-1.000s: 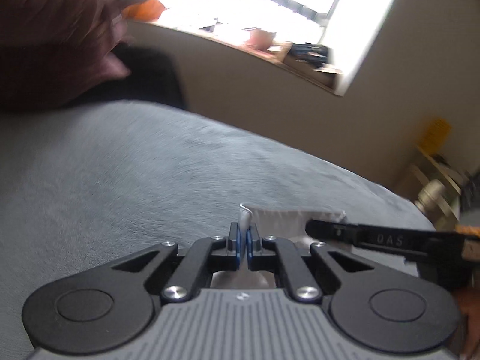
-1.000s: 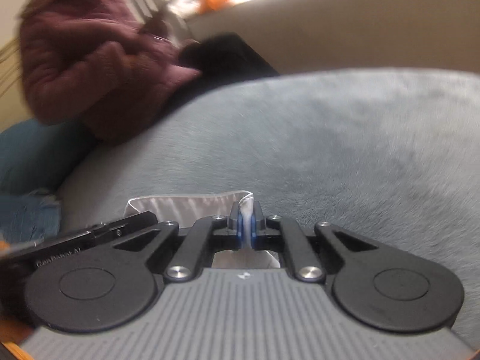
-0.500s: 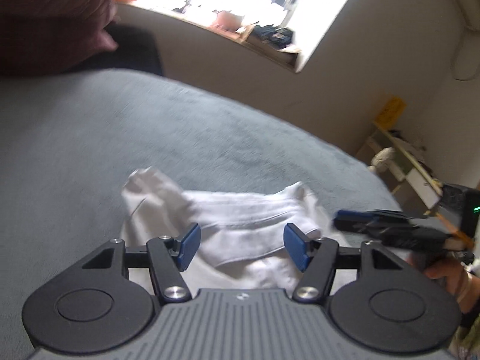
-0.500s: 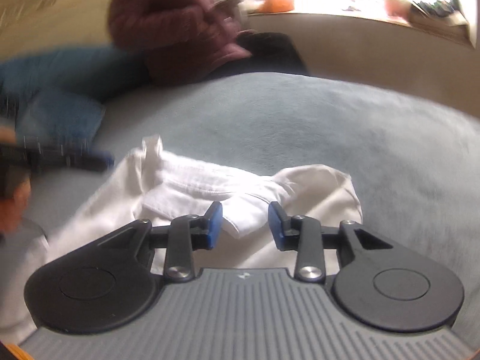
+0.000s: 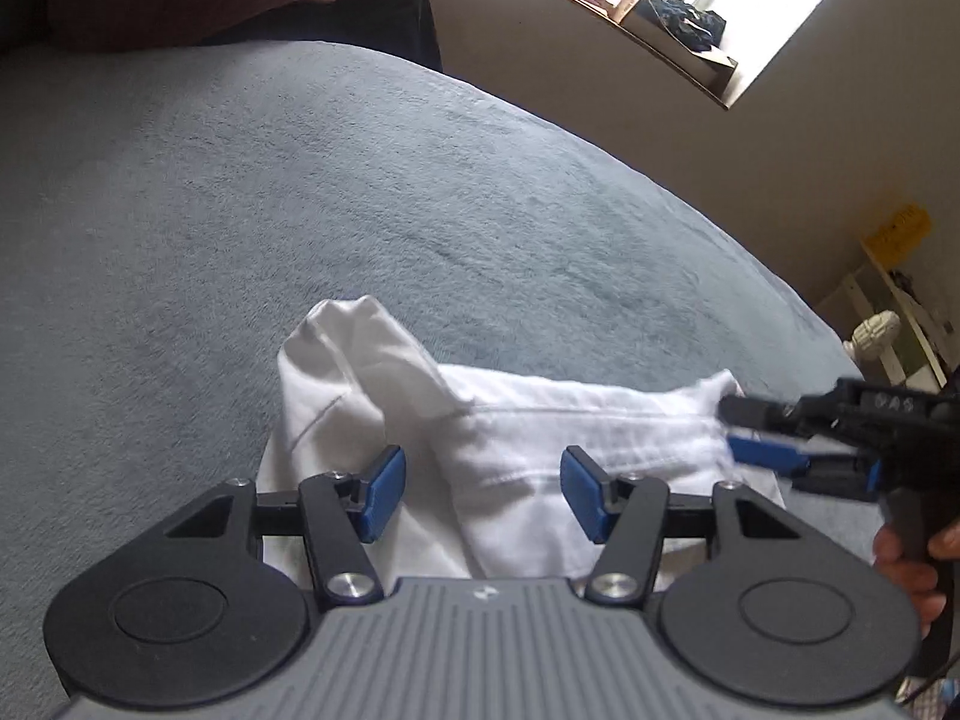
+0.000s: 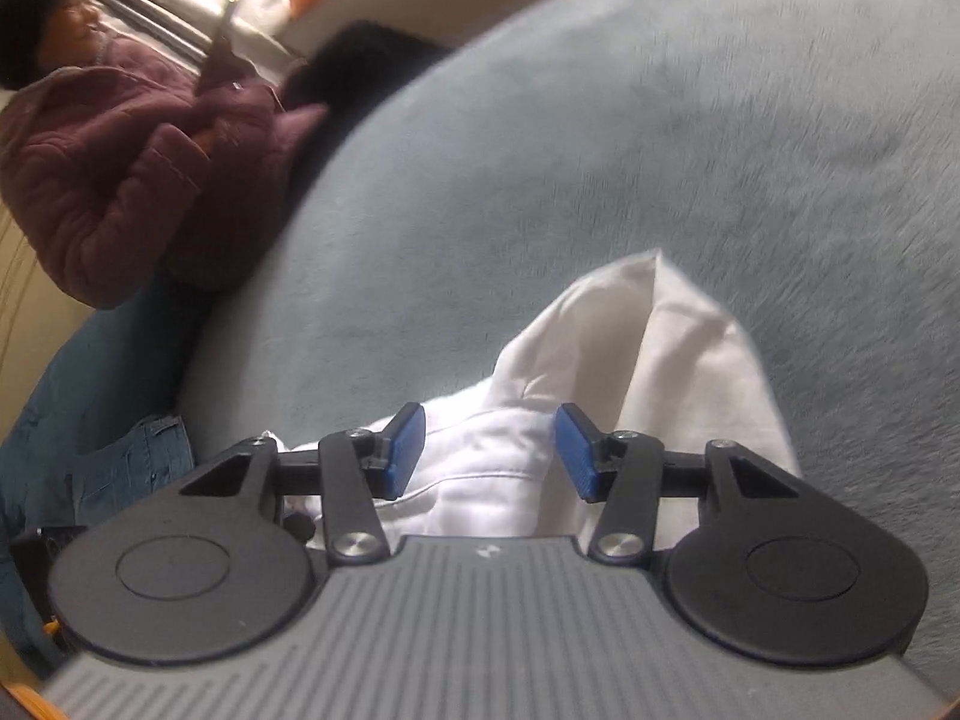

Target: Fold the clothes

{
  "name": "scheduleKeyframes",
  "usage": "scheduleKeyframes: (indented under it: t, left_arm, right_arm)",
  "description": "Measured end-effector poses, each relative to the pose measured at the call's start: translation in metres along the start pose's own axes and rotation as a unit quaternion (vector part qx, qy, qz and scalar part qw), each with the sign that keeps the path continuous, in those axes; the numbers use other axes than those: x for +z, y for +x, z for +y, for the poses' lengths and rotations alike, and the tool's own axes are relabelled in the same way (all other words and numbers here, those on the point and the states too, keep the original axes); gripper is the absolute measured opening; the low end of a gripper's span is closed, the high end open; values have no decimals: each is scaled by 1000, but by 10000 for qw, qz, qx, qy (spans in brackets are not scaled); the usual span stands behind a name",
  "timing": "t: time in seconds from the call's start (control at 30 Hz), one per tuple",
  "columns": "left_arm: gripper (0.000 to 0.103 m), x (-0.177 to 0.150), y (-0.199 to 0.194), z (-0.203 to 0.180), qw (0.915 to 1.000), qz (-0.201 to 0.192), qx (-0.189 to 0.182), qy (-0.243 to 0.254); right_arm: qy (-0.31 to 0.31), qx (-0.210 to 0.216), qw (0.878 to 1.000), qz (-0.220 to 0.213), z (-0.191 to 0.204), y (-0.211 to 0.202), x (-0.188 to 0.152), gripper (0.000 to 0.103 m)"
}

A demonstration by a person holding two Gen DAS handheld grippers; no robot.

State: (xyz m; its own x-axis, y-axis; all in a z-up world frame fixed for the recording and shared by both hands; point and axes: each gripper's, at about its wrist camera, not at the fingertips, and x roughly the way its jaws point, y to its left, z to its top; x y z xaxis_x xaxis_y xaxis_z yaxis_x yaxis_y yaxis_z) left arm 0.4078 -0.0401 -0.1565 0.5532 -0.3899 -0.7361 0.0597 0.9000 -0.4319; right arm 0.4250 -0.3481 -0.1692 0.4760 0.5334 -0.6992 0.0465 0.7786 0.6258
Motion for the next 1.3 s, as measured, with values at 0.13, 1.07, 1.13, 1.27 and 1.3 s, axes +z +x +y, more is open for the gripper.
scheduleKeyframes:
  t: [0.13, 1.07, 1.13, 1.27, 1.3]
  left_arm:
    - [34, 4, 11, -1, 10000, 29, 61, -12]
    - [49, -2, -24, -8, 9924, -930, 347, 728]
    - [46, -10, -27, -27, 9842, -1008, 417, 1395]
    - [42, -34, -11, -57, 9693, -679, 507, 2309]
    - [42, -40, -4, -60, 9669, -605, 584, 2408]
  right_arm:
    - [-21, -80, 9999, 119, 2, 14, 0, 32]
    - [-595, -30, 9929, -1027, 13, -19, -19, 20]
    - [-1104, -89, 9865, -1207, 29, -24, -27, 20]
    - [-1498, -112, 9857, -765, 37, -3, -43, 17]
    - [-1495, -187, 9862, -680, 33, 4, -45, 17]
